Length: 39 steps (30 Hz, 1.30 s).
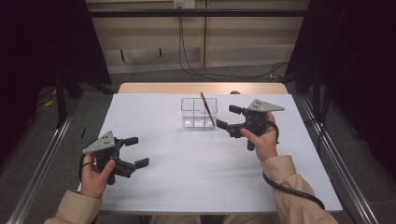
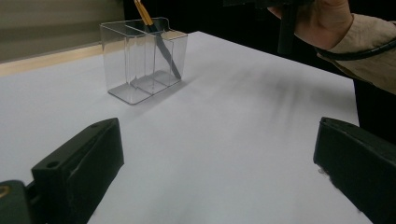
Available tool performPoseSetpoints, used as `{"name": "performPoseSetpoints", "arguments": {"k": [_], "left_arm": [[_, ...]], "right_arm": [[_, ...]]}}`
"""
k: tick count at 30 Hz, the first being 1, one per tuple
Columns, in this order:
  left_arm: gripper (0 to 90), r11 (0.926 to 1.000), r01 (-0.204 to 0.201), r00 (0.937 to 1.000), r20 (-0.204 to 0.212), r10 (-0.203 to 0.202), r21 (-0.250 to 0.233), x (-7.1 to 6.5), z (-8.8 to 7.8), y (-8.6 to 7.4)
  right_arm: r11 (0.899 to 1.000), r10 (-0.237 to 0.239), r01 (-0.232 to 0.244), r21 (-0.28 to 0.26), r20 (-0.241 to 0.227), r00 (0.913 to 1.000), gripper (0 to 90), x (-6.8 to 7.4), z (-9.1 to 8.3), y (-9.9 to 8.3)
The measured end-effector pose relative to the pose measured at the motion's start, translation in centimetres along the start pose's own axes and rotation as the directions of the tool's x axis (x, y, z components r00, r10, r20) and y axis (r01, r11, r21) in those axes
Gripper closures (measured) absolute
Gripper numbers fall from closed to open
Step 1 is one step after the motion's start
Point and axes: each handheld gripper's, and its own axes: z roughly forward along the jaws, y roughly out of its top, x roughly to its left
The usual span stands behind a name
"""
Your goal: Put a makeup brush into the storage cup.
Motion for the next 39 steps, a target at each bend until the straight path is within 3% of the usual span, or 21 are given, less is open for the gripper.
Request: {"name": "performPoseSetpoints", "arguments": {"k": [23,39], "left_arm": [[1.4,1.0,0.0,1.0,-0.01,0.0,-0.002,-0.1,-0.3,0.0],[1.4,1.0,-0.001,0.9999,-0.012,0.001,0.0,-0.1,-0.3,0.0]], "right_arm": [[0.999,-0.033,0.034,0.017,-0.048,0.9983,3.8,1.0,-2.2,-1.0],[0.998,-0.05,0.051,0.023,-0.023,0.9985,3.1,0.7,-4.5,-1.6]]}}
